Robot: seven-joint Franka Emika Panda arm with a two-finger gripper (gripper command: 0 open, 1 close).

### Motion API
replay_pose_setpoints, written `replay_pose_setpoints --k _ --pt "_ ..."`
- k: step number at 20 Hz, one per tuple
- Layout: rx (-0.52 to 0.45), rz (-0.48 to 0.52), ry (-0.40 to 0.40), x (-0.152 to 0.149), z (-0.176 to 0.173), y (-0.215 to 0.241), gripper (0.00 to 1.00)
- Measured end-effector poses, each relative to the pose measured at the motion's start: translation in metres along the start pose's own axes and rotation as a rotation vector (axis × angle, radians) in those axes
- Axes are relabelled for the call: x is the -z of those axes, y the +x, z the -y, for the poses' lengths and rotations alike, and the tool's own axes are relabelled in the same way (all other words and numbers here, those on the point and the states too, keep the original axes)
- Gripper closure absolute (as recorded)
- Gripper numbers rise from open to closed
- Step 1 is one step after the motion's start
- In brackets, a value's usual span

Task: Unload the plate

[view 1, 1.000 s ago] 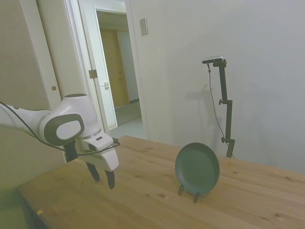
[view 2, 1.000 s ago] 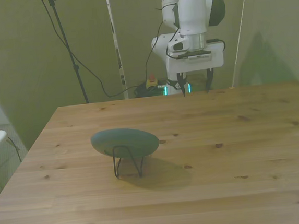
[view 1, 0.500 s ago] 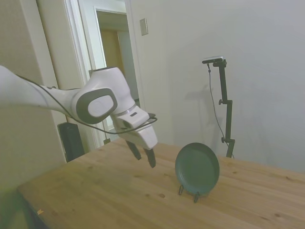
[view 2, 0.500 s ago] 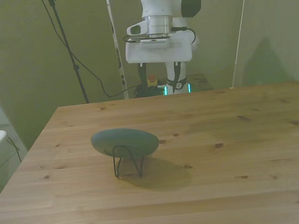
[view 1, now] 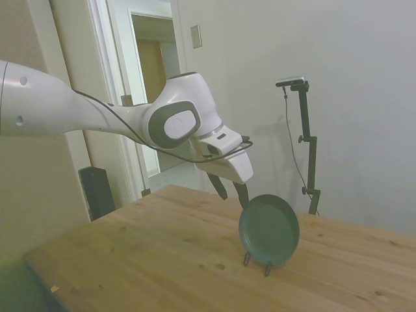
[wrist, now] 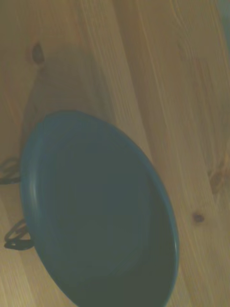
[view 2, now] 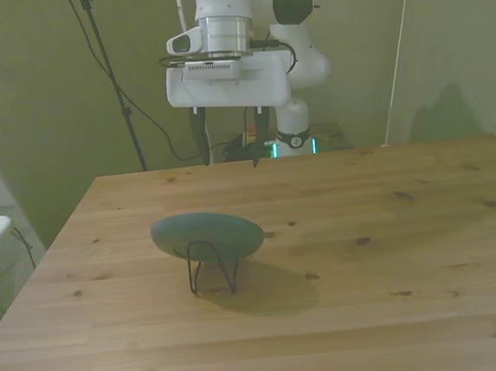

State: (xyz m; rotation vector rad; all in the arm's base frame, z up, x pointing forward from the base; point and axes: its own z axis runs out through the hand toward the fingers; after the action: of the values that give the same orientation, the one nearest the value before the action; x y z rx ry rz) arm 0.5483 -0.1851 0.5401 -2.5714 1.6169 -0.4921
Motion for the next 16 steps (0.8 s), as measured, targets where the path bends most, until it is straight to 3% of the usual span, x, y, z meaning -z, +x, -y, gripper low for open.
replay_pose_setpoints --k 4,11,16 --pt "-0.057 -0.045 0.036 -0.004 0.002 0.005 0.00" --pt "-0.248 -0.187 0.107 -0.022 0.014 0.051 0.00" --pt "-0.310 -0.230 0.138 -0.034 0.034 0.065 0.00"
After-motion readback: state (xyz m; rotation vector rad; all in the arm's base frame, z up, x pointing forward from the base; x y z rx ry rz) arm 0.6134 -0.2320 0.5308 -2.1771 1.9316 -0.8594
